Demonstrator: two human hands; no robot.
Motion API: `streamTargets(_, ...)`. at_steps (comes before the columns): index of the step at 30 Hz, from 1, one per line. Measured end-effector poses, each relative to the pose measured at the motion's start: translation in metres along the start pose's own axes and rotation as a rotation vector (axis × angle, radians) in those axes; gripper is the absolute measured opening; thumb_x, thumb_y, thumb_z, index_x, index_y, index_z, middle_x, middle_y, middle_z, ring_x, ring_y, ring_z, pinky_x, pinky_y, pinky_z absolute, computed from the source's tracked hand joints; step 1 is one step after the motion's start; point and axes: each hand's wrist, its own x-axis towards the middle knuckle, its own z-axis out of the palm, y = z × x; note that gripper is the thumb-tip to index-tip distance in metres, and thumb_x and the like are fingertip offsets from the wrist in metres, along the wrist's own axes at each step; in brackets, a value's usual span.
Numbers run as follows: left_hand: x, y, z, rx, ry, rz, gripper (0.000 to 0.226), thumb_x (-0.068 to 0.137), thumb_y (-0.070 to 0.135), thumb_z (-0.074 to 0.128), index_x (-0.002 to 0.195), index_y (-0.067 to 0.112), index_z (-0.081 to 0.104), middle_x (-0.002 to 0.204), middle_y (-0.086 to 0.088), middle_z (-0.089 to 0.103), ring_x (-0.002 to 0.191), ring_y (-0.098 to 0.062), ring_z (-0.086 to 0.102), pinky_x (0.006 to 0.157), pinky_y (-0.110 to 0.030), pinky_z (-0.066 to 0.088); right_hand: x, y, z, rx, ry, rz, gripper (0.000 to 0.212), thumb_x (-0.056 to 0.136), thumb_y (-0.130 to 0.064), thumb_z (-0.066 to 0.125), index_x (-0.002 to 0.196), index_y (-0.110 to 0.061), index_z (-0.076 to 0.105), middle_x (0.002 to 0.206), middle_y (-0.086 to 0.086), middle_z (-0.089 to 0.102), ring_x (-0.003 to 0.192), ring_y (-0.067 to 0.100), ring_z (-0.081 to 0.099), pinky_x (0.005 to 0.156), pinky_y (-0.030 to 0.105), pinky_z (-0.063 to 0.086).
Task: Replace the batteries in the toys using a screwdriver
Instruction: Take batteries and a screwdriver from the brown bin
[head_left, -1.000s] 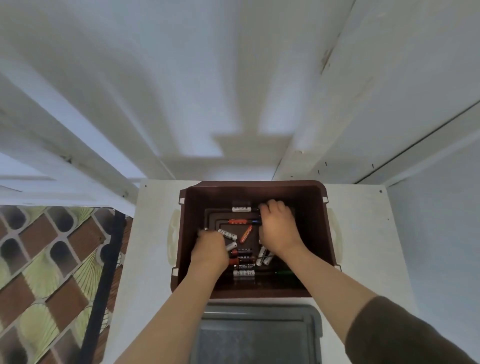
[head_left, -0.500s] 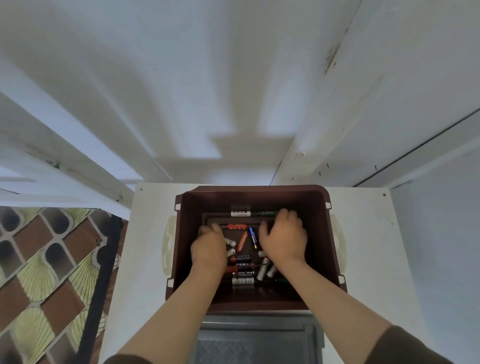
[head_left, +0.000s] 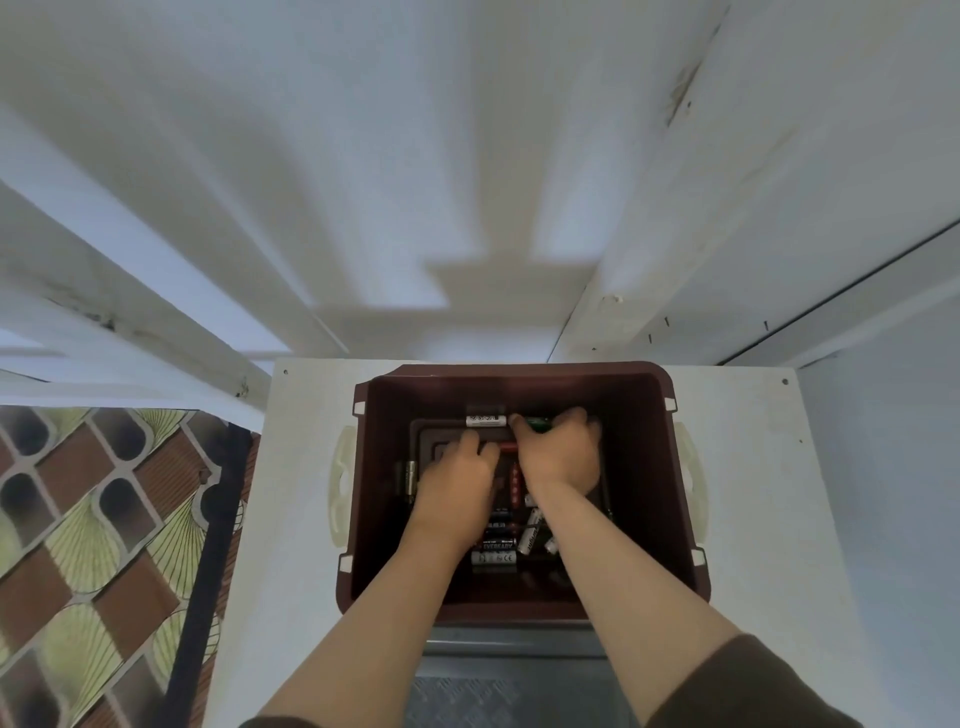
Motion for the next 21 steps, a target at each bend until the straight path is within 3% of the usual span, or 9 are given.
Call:
streamTargets(3,-0.001,-0.002,-0.001,0.071,-0.025,0.063,0.033,0.097,0.017,0.052,0.13,0.014,0.048,0.128,-0.008,0.048,0.116,-0.027,0.05,0.087,-0.034,0.043,-0.001,0.004,-0.005,0.091,-0.07,-0.058,0.027,0.083,-0.03,0.069,0.076,-0.015,0.048,0.08,0.0,0.051,0.07,0.019,0.05,0.051,0.025,0.03)
streamTargets(6,-0.004,-0.007,-0.001,0.157,-0.078,0.144,0.026,0.095,0.013,0.053,0.121,0.011,0.054,0.125,-0.009,0.052,0.118,-0.027,0.048,0.091,-0.034,0.041,-0.003,0.006,-0.01,0.17,-0.095,-0.116,0.022,0.085,-0.017,0.065,0.075,-0.015,0.046,0.067,-0.002,0.049,0.064,0.017,0.049,0.047,0.022,0.03)
streamTargets(8,-0.007,-0.012,-0.002,0.132,-0.106,0.162,0.024,0.096,0.016,0.052,0.118,0.01,0.055,0.123,-0.01,0.052,0.117,-0.027,0.048,0.091,-0.034,0.041,-0.006,0.006,-0.018,0.083,-0.178,-0.15,0.016,0.088,-0.017,0.063,0.095,-0.014,0.05,0.081,-0.001,0.055,0.076,0.019,0.057,0.051,0.02,0.035)
streamTargets(11,-0.015,-0.018,-0.009,0.049,-0.193,0.14,0.022,0.094,0.021,0.051,0.112,0.009,0.057,0.119,-0.01,0.054,0.11,-0.027,0.053,0.083,-0.031,0.043,-0.009,0.015,-0.032,-0.335,-0.301,-0.279,0.022,0.094,-0.019,0.055,0.114,-0.011,0.05,0.104,0.006,0.061,0.093,0.026,0.062,0.064,0.027,0.044)
streamTargets(15,-0.024,-0.023,-0.014,-0.005,-0.297,0.082,0.011,0.092,0.023,0.054,0.097,0.014,0.054,0.112,-0.009,0.06,0.101,-0.025,0.058,0.074,-0.028,0.043,-0.017,0.027,-0.044,-0.614,-0.417,-0.361,0.041,0.092,-0.013,0.055,0.13,-0.009,0.041,0.129,0.013,0.047,0.108,0.031,0.056,0.073,0.031,0.045)
streamTargets(17,-0.03,-0.026,-0.012,0.038,-0.297,0.073,0.021,0.093,0.023,0.052,0.111,0.013,0.056,0.119,-0.01,0.057,0.109,-0.026,0.055,0.085,-0.03,0.043,-0.022,0.031,-0.046,-0.738,-0.433,-0.409,0.049,0.09,-0.015,0.056,0.135,-0.012,0.036,0.137,0.015,0.037,0.118,0.032,0.047,0.082,0.034,0.045)
streamTargets(21,-0.034,-0.027,-0.006,0.265,-0.276,0.079,0.038,0.094,0.031,0.047,0.13,0.018,0.051,0.133,-0.011,0.045,0.127,-0.028,0.037,0.105,-0.037,0.026,-0.031,0.039,-0.045,-0.944,-0.421,-0.472,0.057,0.089,-0.026,0.058,0.138,-0.015,0.03,0.141,0.017,0.028,0.127,0.034,0.034,0.099,0.039,0.037)
